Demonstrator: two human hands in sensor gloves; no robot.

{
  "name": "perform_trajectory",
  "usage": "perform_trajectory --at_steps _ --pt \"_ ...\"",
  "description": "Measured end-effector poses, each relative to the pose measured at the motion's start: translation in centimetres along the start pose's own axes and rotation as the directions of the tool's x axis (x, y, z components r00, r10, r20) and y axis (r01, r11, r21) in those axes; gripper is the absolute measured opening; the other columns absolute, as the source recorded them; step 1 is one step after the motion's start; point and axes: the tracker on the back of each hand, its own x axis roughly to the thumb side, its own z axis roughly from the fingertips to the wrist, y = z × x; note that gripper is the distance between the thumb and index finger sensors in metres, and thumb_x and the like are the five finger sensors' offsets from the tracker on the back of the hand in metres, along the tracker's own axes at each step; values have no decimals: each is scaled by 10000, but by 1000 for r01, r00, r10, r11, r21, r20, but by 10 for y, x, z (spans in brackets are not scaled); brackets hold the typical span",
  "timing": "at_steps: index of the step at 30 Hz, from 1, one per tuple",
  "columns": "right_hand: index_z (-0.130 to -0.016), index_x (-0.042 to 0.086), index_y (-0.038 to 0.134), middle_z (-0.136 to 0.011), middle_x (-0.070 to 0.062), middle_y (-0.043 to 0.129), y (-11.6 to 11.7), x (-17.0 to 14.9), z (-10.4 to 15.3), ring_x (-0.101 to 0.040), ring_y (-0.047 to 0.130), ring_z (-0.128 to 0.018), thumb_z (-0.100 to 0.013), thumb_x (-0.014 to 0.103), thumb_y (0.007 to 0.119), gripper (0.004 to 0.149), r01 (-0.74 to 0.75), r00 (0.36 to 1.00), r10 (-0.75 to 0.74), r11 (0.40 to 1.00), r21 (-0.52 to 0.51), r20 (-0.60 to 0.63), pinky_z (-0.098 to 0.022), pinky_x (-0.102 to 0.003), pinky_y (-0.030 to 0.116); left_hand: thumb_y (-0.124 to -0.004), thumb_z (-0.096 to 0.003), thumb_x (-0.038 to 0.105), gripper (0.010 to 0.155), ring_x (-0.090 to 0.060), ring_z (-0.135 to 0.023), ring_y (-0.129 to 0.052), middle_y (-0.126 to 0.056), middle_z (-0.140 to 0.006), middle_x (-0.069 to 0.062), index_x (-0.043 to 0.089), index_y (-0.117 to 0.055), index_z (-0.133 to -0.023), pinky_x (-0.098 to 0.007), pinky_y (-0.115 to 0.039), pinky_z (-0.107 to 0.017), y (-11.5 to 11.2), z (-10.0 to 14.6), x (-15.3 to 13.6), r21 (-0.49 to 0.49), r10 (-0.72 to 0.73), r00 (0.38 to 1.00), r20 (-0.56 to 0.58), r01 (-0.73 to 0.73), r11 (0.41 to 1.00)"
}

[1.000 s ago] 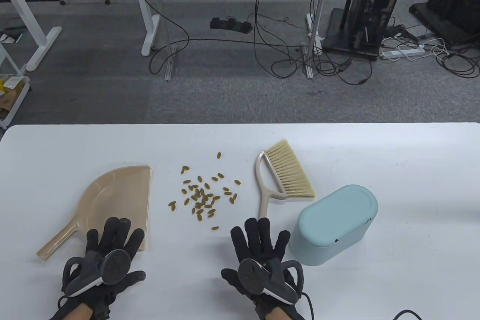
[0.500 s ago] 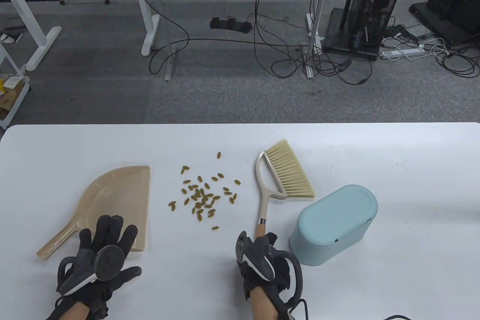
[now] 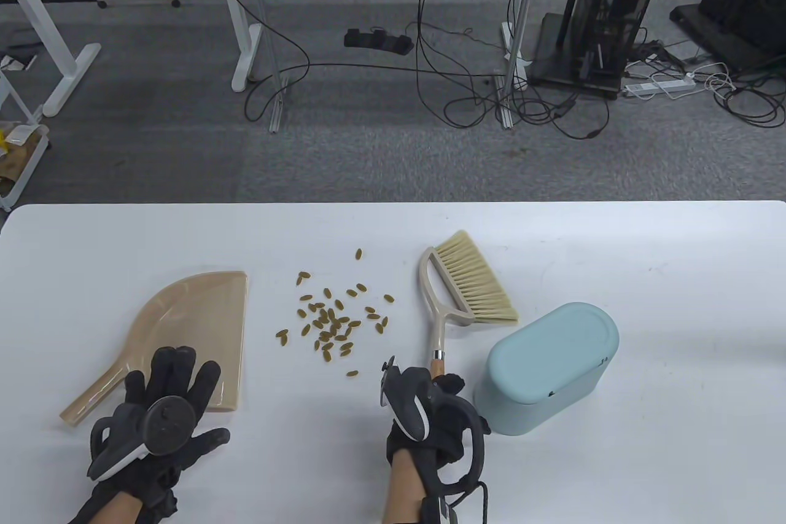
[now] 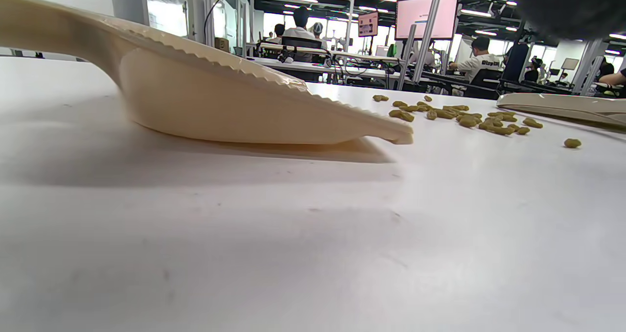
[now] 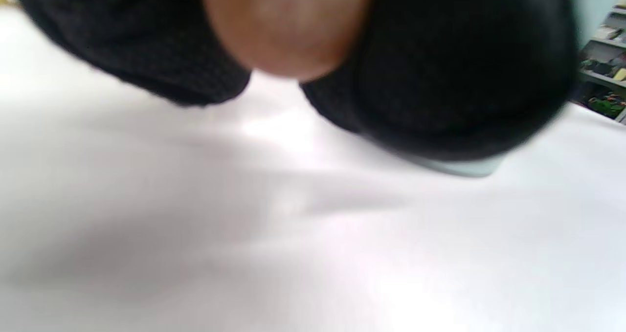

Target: Sweep raisins on the table into the desktop trash can

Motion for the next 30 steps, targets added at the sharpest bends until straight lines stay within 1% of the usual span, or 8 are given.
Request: perform_trajectory --at_steps 2,4,5,10,17,25,28,30 --pt "-975 -10 604 -700 -225 916 -12 -11 4 -312 1050 -387 -434 302 858 674 82 995 -85 993 -82 -43 -474 -575 776 -668 -428 684 942 -235 -1050 279 240 -1093 61 387 -63 -1086 -688 7 -756 1 0 -3 2 17 1000 -8 -17 1000" --pt "-1023 9 530 -905 -380 726 -21 -21 3 -283 1049 -426 -458 270 836 693 244 969 -243 969 29 -43 -395 -538 834 -668 -429 683 941 -237 -1051 277 237 -1096 60 386 -66 -1088 -690 7 -754 2 1 -6 4 34 999 -17 -34 999" --pt "-1085 38 412 -901 -363 734 -25 -25 4 -254 1032 -406 -484 261 815 757 351 936 -350 929 114 -36 -388 -517 836 -667 -429 683 939 -237 -1053 276 235 -1095 61 386 -69 -1089 -690 5 -755 3 1 -7 6 46 999 -20 -45 999" --pt "-1098 69 442 -720 -195 914 -59 -46 15 -123 998 -209 -452 264 830 778 628 776 -625 778 -23 79 -255 -410 877 -668 -433 678 933 -237 -1054 273 229 -1100 60 384 -78 -1092 -687 6 -755 1 1 -11 -8 60 997 -40 -61 998" --pt "-1129 76 325 -951 -295 699 -71 -46 29 -115 994 -252 -511 274 778 792 896 82 -984 143 420 158 -277 -393 873 -666 -433 676 930 -251 -1070 250 212 -1115 48 378 -83 -1093 -693 -12 -757 10 4 -15 80 123 992 -14 -122 989" --pt "-1114 13 162 -950 -284 646 -22 16 28 -89 982 -340 -581 296 699 808 539 -331 -901 -423 728 -279 -349 -376 869 -667 -434 673 930 -250 -1069 254 213 -1115 50 379 -79 -1092 -691 -8 -758 11 5 -21 80 148 988 -46 -144 986" --pt "-1100 -7 112 -929 -289 637 -2 29 25 -109 979 -363 -598 291 681 816 490 -320 -875 -480 727 -363 -371 -396 857 -665 -436 674 930 -252 -1070 252 214 -1116 47 377 -78 -1093 -692 -10 -756 11 6 -21 83 152 988 -39 -149 985" --pt "-1086 -40 137 -854 -261 706 6 26 21 -119 989 -353 -590 305 683 814 574 -193 -917 -394 718 -349 -381 -410 854 -665 -435 676 929 -253 -1071 250 212 -1117 48 378 -80 -1093 -692 -11 -757 11 5 -20 85 149 988 -33 -145 986"
